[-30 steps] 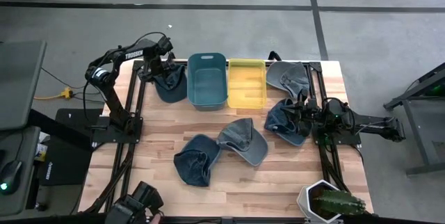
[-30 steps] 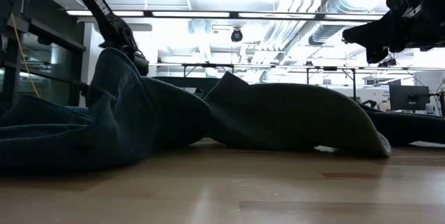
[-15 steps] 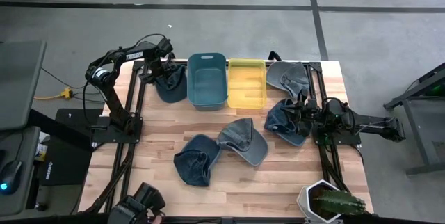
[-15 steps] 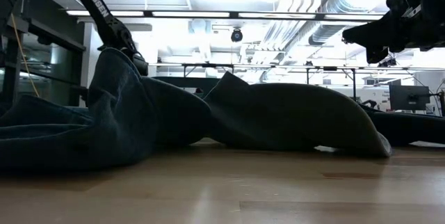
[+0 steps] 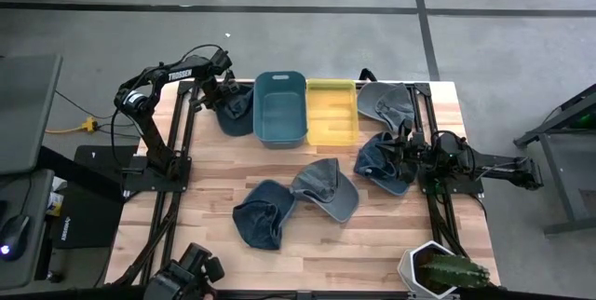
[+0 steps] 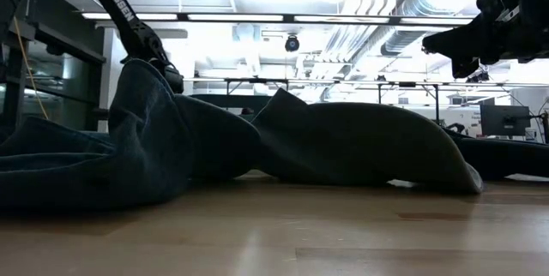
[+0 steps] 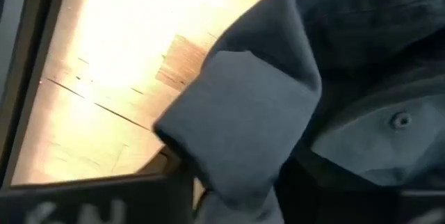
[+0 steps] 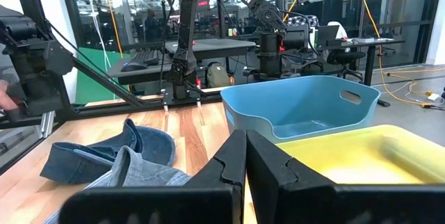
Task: Pick & Place hat
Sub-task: Put the top black cap into the blue bin
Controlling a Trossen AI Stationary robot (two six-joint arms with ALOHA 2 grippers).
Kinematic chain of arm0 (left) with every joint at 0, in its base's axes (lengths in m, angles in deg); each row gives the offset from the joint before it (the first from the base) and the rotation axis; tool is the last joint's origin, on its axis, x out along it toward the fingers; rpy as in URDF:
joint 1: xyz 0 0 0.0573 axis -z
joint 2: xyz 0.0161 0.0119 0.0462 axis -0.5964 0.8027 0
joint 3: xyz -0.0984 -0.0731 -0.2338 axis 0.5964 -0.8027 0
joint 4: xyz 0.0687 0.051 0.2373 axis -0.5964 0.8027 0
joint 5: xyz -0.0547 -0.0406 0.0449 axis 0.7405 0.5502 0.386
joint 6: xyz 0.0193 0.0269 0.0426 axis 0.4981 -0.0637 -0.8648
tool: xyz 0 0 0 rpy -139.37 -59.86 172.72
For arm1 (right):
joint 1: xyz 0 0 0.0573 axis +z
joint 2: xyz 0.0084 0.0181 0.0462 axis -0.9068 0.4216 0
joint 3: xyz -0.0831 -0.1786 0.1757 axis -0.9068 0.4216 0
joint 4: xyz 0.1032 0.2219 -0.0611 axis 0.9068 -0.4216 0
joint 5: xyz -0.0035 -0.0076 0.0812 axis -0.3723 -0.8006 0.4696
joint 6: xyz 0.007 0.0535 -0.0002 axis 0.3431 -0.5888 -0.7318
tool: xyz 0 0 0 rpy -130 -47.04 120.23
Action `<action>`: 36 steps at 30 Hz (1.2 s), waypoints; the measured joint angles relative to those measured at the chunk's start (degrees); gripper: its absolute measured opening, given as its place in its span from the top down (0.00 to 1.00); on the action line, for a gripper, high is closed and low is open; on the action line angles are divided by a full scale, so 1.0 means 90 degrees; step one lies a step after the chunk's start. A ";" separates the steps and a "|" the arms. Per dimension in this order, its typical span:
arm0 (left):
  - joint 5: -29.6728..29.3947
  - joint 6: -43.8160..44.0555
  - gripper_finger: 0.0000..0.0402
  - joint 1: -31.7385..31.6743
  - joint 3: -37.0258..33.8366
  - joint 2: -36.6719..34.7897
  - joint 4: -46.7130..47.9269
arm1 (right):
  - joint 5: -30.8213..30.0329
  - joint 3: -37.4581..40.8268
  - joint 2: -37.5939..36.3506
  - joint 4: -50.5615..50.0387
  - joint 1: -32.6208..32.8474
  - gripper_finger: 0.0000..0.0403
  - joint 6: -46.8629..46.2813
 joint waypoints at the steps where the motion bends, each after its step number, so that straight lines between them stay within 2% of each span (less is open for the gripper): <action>1: 0.0019 -0.0023 0.79 0.0000 0.0000 0.0000 0.0007 | 0.0000 0.0000 0.0000 0.0000 0.0002 0.99 0.0000; 4: 0.0043 -0.0137 0.93 0.0000 0.0000 0.0000 0.0021 | 0.0000 0.0000 0.0000 0.0000 0.0002 0.98 0.0000; 6: 0.0072 -0.0274 0.98 -0.0002 0.0000 0.0000 0.0034 | 0.0000 0.0000 0.0000 0.0000 0.0000 0.98 0.0000; 16: 0.0031 -0.0555 1.00 -0.0005 0.0000 -0.0225 0.0340 | 0.0000 0.0000 0.0000 0.0000 0.0000 0.98 0.0000; 18: -0.0076 -0.0590 1.00 -0.0058 -0.0005 -0.0405 0.0438 | 0.0000 0.0000 0.0000 0.0000 0.0000 0.98 0.0000; 23: 0.0258 -0.0776 1.00 -0.0274 -0.0005 -0.0892 0.0361 | 0.0000 0.0000 0.0000 0.0000 0.0002 0.99 0.0000; 36: 0.0428 -0.0983 1.00 -0.0253 -0.0002 -0.2049 0.0285 | 0.0000 0.0000 0.0000 0.0000 0.0001 0.99 0.0000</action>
